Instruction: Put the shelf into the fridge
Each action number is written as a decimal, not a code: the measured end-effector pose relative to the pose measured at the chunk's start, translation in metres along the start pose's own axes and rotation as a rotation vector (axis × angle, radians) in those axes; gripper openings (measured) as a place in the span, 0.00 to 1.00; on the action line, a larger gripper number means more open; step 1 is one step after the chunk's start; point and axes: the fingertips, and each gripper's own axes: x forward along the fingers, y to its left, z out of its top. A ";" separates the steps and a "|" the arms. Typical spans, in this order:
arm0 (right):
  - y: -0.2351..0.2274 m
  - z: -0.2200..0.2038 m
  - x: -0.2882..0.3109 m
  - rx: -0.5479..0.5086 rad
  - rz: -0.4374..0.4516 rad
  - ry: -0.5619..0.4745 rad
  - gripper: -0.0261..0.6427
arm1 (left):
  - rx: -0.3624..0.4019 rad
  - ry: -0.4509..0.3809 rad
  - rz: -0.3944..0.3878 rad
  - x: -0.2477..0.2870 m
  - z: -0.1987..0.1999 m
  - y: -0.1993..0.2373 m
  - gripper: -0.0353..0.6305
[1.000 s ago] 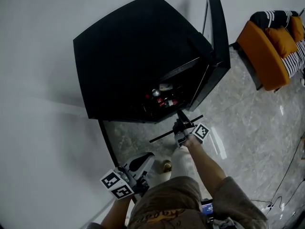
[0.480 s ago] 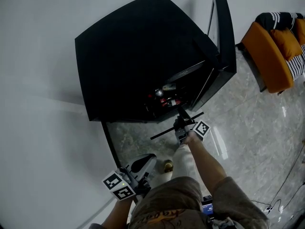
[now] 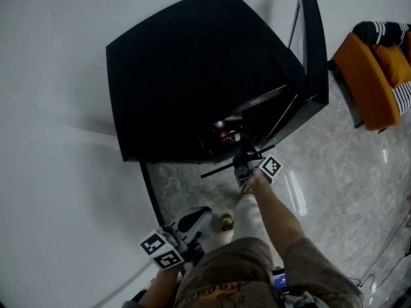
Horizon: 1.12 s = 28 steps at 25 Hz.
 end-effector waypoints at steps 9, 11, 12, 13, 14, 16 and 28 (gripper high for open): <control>0.001 0.002 0.026 0.002 -0.003 -0.022 0.08 | -0.015 -0.020 0.031 -0.002 0.000 0.007 0.06; 0.000 0.003 0.030 -0.001 0.000 -0.025 0.08 | -0.018 -0.023 0.034 -0.001 -0.001 0.007 0.06; -0.001 0.003 0.031 0.002 -0.001 -0.029 0.08 | -0.019 -0.024 0.035 0.000 -0.001 0.007 0.06; -0.004 0.004 0.033 0.003 -0.003 -0.034 0.08 | -0.020 -0.025 0.037 0.000 -0.001 0.008 0.06; -0.007 0.006 0.034 -0.002 -0.002 -0.039 0.08 | -0.021 -0.027 0.039 0.001 -0.001 0.008 0.06; -0.006 0.007 0.040 -0.015 0.007 -0.045 0.08 | -0.021 -0.030 0.042 0.000 0.000 0.009 0.06; 0.000 0.008 0.073 -0.011 -0.007 -0.055 0.08 | -0.035 -0.024 0.063 0.004 -0.003 0.013 0.06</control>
